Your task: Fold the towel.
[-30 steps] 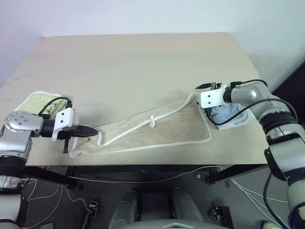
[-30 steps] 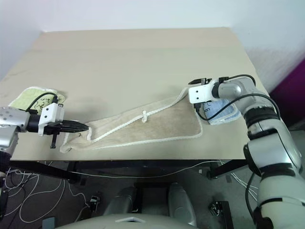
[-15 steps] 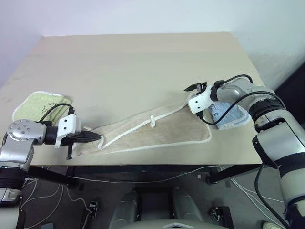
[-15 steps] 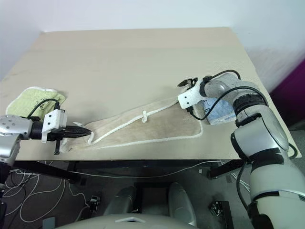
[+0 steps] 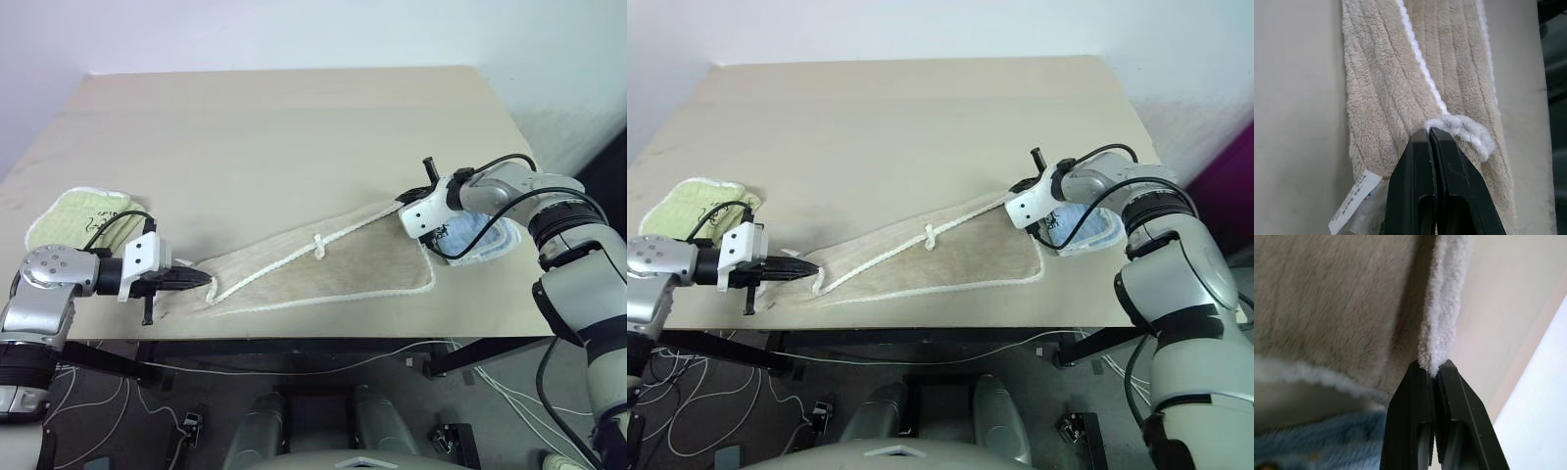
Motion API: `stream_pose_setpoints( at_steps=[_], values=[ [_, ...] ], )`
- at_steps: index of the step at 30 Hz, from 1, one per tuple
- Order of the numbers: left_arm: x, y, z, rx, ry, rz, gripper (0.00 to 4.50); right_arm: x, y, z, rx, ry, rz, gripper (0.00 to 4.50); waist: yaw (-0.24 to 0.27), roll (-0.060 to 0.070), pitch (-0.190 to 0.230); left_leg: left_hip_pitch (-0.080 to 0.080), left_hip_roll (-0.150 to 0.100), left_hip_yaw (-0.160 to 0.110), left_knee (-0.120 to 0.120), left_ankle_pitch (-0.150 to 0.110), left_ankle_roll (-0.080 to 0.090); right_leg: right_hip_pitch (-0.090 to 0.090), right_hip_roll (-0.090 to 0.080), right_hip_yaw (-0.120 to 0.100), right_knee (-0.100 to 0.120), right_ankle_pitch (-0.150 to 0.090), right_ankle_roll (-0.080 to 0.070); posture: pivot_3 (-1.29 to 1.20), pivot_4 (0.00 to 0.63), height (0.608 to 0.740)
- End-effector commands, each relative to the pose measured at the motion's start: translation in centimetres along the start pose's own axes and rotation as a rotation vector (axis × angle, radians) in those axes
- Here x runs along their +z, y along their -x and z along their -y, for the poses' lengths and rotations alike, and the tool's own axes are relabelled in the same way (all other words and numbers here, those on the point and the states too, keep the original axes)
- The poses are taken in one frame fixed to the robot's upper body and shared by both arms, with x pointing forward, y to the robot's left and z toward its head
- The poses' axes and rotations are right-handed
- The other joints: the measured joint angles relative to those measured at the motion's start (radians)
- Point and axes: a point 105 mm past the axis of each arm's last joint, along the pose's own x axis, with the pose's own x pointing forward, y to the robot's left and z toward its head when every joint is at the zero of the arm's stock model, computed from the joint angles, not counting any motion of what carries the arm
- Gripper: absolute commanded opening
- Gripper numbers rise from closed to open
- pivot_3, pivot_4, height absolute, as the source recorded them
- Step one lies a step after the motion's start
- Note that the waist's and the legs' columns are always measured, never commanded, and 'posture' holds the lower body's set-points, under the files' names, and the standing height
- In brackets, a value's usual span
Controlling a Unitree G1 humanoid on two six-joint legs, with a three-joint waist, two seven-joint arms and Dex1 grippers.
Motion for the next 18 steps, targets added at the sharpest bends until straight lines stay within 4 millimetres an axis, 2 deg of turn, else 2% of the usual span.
stream_pose_setpoints(
  at_steps=[1, 3, 5, 7, 10, 14, 18],
  values=[
    [1.5, 1.4, -2.5, 0.134, -0.018, 0.063, 0.0, -0.8, 1.4, 1.5, -0.069, 0.0, -0.014, 0.02, 0.0, 0.0, 0.0, 0.0, 0.0, 0.0, 0.0, 0.0, 0.0, 0.0, 0.0, 0.0, 0.0, 0.0, 0.0, 0.0, 0.15, 0.74],
    [2.5, 2.3, -4.6, 0.25, -0.01, 0.128, 0.0, -1.1, 1.9, 2.2, -0.118, -0.019, -0.018, 0.02, 0.002, 0.0, 0.0, 0.0, 0.0, 0.0, 0.0, 0.0, 0.0, 0.0, 0.0, 0.0, 0.0, 0.0, 0.0, 0.0, 0.15, 0.74],
    [3.6, 3.6, -7.5, 0.428, -0.01, 0.19, 0.0, -1.7, 2.6, 3.3, -0.176, -0.046, -0.043, 0.02, 0.003, 0.0, 0.0, 0.0, 0.0, 0.0, 0.001, 0.0, 0.0, 0.0, 0.0, 0.0, 0.0, 0.0, 0.0, 0.0, 0.15, 0.74],
    [4.6, 5.1, -10.4, 0.595, 0.008, 0.242, 0.0, -2.5, 3.6, 4.7, -0.242, -0.082, -0.076, 0.02, 0.002, -0.001, 0.0, 0.0, 0.0, -0.001, 0.002, 0.0, 0.0, 0.001, 0.0, -0.001, 0.001, 0.0, 0.0, 0.0, 0.15, 0.74],
    [6.5, 7.1, -13.6, 0.775, 0.03, 0.333, 0.0, -3.7, 5.3, 6.8, -0.335, -0.126, -0.123, 0.02, 0.001, -0.001, 0.0, -0.001, -0.001, -0.001, 0.003, 0.0, 0.0, 0.0, 0.0, -0.001, 0.001, 0.0, 0.0, 0.0, 0.15, 0.74],
    [9.0, 9.7, -16.6, 0.946, 0.061, 0.447, 0.0, -4.8, 7.7, 9.5, -0.435, -0.153, -0.168, 0.02, -0.001, -0.001, 0.0, -0.002, -0.001, -0.001, 0.005, 0.0, 0.0, 0.0, 0.0, -0.001, 0.002, 0.0, 0.001, 0.0, 0.15, 0.74],
    [10.6, 12.4, -17.9, 1.047, 0.087, 0.536, 0.0, -4.9, 10.4, 12.2, -0.54, -0.232, -0.119, 0.02, -0.003, -0.001, 0.0, -0.002, -0.001, 0.0, 0.006, 0.0, 0.0, 0.0, 0.0, -0.001, 0.002, -0.001, 0.001, 0.0, 0.15, 0.74]
  ],
)
